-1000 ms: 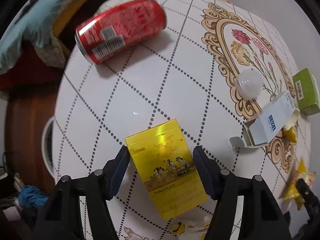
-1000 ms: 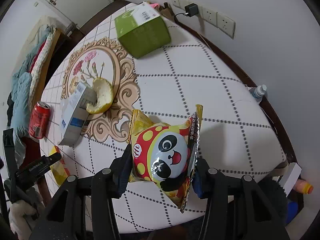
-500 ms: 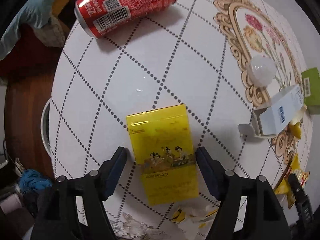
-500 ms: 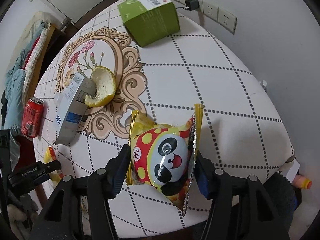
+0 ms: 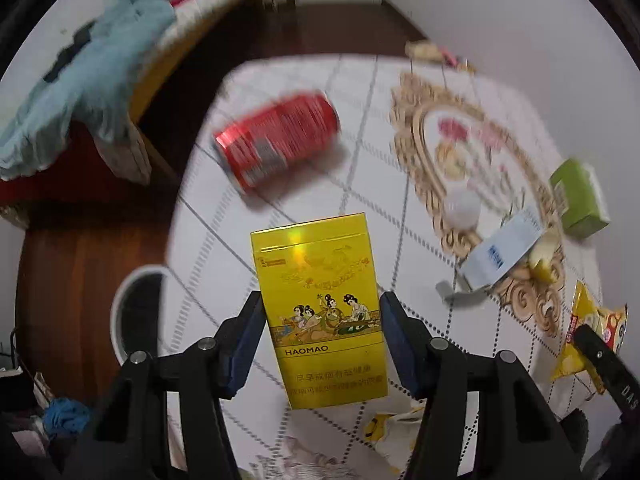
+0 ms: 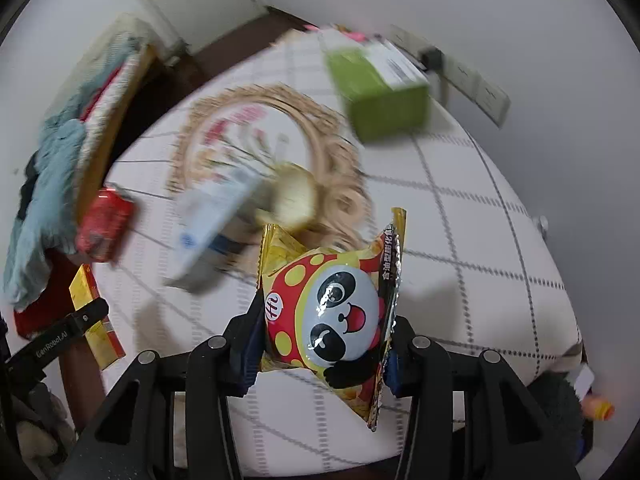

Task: Collect trash
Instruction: 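Carry both items over the white bin and open both tools to drop them, then grasp the white medicine box with the left tool while the right tool grasps the green medicine box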

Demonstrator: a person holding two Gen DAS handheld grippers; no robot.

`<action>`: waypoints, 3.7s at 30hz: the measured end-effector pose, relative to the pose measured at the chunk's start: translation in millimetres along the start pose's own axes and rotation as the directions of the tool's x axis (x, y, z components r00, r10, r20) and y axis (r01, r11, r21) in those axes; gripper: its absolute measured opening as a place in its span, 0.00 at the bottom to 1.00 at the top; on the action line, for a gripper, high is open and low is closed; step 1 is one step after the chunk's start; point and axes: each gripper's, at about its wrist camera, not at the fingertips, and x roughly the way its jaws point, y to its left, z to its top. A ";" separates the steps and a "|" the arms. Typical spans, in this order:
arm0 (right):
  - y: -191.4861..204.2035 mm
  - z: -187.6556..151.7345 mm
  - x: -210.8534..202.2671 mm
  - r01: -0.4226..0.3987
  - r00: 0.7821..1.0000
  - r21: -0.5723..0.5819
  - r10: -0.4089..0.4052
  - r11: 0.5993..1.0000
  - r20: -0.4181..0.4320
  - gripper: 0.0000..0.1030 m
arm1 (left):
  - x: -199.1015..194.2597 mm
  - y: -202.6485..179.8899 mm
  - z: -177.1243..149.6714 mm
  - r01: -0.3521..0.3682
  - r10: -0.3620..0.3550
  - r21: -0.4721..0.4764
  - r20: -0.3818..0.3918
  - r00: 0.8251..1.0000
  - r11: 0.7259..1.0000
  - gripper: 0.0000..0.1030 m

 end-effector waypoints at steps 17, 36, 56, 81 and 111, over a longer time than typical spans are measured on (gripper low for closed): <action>271.1 -31.8 -8.3 -0.327 0.945 -0.362 0.300 0.873 -0.129 0.48 | -92.9 240.1 17.3 0.017 0.029 -0.245 0.186 0.982 0.969 0.53; 474.0 -155.1 207.0 -0.349 0.853 -0.657 -0.064 0.669 -0.519 0.50 | 81.6 413.2 -60.8 -0.032 -0.090 -0.566 -0.187 0.978 0.823 0.65; 499.5 -177.7 192.4 -0.259 0.865 -0.806 -0.244 0.533 -0.439 0.96 | 53.5 420.5 -92.3 -0.216 0.094 -0.532 -0.248 0.964 0.819 0.95; 414.8 -111.0 -0.6 -0.392 0.909 -0.573 0.204 0.720 -0.364 0.96 | -110.3 350.1 -56.5 -0.208 0.228 -0.446 -0.008 0.974 0.871 0.95; -53.9 187.5 68.3 0.131 0.978 -0.093 -0.144 0.987 -0.150 0.95 | 112.8 -140.3 69.8 0.217 -0.089 0.513 -0.263 0.961 0.830 0.40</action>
